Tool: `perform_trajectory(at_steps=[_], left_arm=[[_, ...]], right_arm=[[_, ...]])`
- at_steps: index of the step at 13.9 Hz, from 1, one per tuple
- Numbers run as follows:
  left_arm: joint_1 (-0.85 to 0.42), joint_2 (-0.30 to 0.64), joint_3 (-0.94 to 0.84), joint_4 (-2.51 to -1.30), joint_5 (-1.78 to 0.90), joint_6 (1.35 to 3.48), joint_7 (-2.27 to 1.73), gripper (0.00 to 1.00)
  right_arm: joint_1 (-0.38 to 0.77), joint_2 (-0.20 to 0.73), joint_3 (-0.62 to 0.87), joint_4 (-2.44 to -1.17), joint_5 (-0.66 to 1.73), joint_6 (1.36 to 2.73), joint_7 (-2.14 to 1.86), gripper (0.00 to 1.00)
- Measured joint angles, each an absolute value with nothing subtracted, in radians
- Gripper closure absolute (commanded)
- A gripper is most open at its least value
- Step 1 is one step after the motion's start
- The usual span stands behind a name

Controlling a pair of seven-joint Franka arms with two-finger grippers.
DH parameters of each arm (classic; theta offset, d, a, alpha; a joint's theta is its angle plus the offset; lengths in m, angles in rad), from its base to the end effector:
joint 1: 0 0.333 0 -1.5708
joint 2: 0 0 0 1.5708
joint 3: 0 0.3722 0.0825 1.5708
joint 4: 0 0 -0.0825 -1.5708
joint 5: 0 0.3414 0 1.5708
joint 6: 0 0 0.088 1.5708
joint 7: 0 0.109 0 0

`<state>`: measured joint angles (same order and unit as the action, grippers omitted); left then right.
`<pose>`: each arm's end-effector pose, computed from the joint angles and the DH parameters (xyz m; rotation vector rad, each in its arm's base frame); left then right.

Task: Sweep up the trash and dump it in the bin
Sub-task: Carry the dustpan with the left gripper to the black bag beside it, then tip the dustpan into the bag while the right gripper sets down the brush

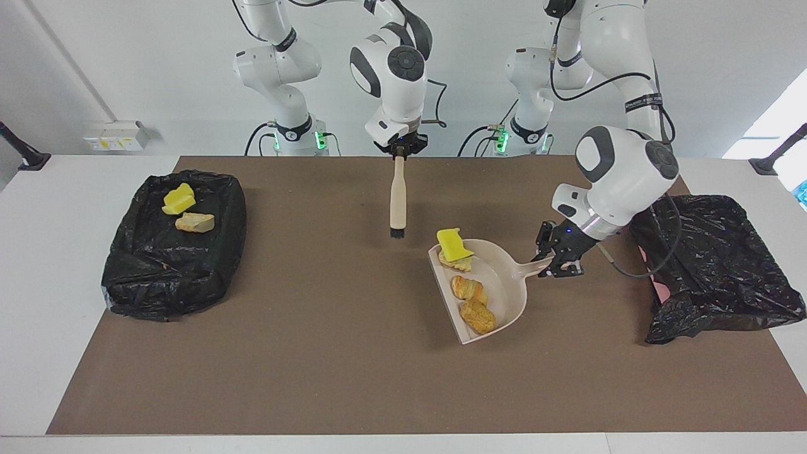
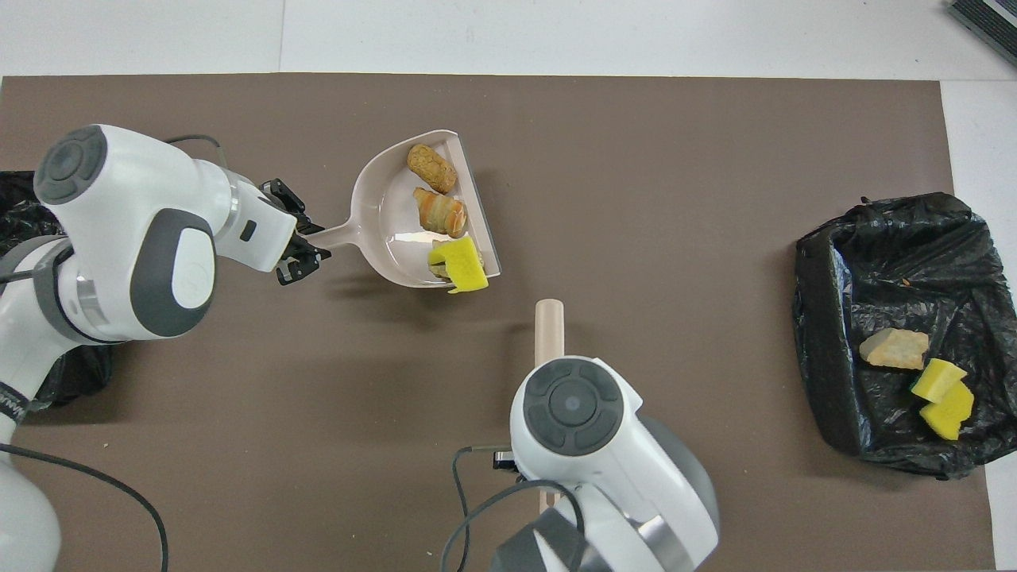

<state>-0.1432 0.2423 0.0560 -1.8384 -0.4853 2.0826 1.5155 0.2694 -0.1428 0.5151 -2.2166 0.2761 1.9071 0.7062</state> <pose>0.5940 -0.0792 0.4762 2.1811 -1.7708 0.3854 0.2912 0.3322 0.4914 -3.1031 0.0744 0.3977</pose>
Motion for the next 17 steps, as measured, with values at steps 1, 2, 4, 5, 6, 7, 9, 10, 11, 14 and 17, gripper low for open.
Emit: perform_trajectory(at_steps=[1, 2, 4, 5, 6, 7, 9, 10, 11, 14, 17], left_arm=[[-0.118, 0.242, 0.054, -1.834, -0.490, 2.055, 1.529, 1.00], [-0.095, 0.240, 0.053, -1.818, -0.491, 2.017, 1.540, 1.00], [-0.055, 0.238, 0.056, -1.744, -0.490, 1.922, 1.573, 1.00], [-0.034, 0.237, 0.058, -1.705, -0.481, 1.874, 1.583, 1.00], [-0.008, 0.235, 0.058, -1.672, -0.459, 1.826, 1.593, 1.00], [0.018, 0.234, 0.059, -1.648, -0.436, 1.790, 1.610, 1.00], [0.069, 0.233, 0.061, -1.620, -0.396, 1.750, 1.656, 1.00], [0.096, 0.233, 0.062, -1.613, -0.380, 1.736, 1.678, 1.00], [0.126, 0.233, 0.062, -1.609, -0.370, 1.726, 1.696, 1.00], [0.229, 0.234, 0.064, -1.597, -0.324, 1.711, 1.767, 1.00], [0.313, 0.234, 0.067, -1.581, -0.266, 1.709, 1.873, 1.00]], right_arm=[[0.283, -0.163, 0.515, -2.257, 0.291, 1.944, 0.704, 1.00], [0.296, -0.173, 0.516, -2.290, 0.296, 1.978, 0.704, 1.00], [0.311, -0.174, 0.516, -2.336, 0.296, 2.032, 0.703, 1.00], [0.311, -0.173, 0.515, -2.353, 0.296, 2.047, 0.696, 1.00], [0.311, -0.173, 0.515, -2.369, 0.296, 2.057, 0.679, 1.00], [0.312, -0.173, 0.515, -2.384, 0.297, 2.076, 0.665, 1.00], [0.317, -0.166, 0.515, -2.413, 0.298, 2.123, 0.658, 0.97], [0.321, -0.155, 0.515, -2.422, 0.303, 2.144, 0.658, 0.74], [0.322, -0.144, 0.515, -2.426, 0.313, 2.159, 0.658, 0.52], [0.319, -0.119, 0.510, -2.425, 0.328, 2.181, 0.654, 0.00], [0.303, -0.104, 0.505, -2.400, 0.328, 2.183, 0.617, 0.00]])
